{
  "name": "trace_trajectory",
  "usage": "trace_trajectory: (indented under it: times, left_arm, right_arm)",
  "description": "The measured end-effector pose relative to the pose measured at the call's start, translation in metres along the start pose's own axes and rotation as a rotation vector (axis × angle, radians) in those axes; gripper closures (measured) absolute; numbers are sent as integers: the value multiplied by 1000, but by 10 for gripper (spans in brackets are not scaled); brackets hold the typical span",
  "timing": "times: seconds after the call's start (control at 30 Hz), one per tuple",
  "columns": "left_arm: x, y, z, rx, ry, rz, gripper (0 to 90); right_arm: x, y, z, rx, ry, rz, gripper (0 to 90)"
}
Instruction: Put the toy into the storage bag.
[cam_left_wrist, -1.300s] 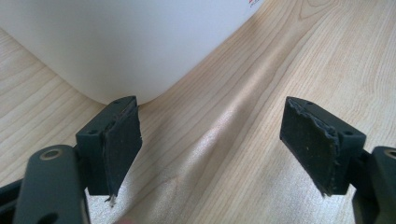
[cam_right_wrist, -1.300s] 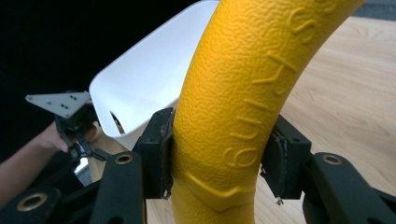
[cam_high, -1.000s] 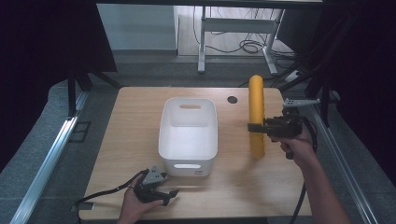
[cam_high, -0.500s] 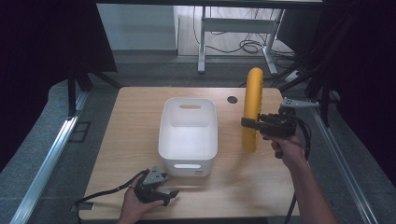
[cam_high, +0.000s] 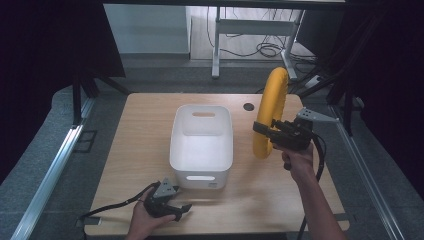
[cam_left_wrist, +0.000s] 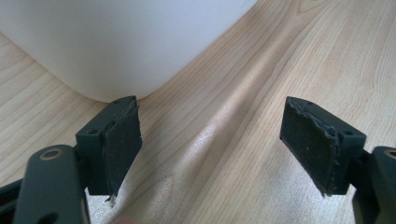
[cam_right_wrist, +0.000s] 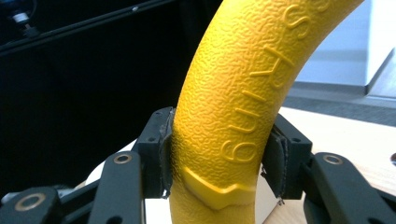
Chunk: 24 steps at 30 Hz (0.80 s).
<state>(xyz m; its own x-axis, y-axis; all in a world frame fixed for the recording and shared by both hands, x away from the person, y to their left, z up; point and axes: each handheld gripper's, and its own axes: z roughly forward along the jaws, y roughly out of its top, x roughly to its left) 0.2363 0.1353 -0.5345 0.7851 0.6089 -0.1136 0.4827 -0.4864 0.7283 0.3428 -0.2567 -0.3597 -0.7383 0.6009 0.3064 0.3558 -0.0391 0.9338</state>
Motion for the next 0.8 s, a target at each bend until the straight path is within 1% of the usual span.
trace_trajectory:
  times: [0.2,0.23,0.27,0.4,0.53,0.6,0.63,0.67,0.7,0.73,0.8]
  left_arm:
    - [0,0,0,-3,2,-1,207]
    - [0,0,-1,-2,2,-1,207]
    - [0,0,0,-1,2,-1,207]
    - [0,0,0,1,1,-1,208]
    - [0,0,0,-1,4,-1,208]
    - [0,0,0,-1,2,-3,208]
    - [0,0,0,-1,2,-4,208]
    - [0,0,0,3,3,0,208]
    - [0,0,0,2,3,-1,208]
    - [1,0,0,2,3,-1,208]
    - [1,0,0,1,4,-1,208]
  right_arm:
    - [10,-3,7,-58,-67,-4,492]
    - [12,-2,8,-64,-73,5,492]
    - [13,-2,9,-71,-79,-5,491]
    - [19,-2,14,-96,-95,-12,491]
    - [26,-1,16,-143,-112,-11,490]
    - [30,0,17,-169,-127,-23,490]
    - [33,-1,19,-179,-143,-40,490]
    - [33,-1,19,-179,-143,-40,490]
    - [38,-2,21,-195,-164,-60,490]
    - [38,-2,21,-195,-164,-60,490]
    - [42,-3,23,-214,-177,-70,490]
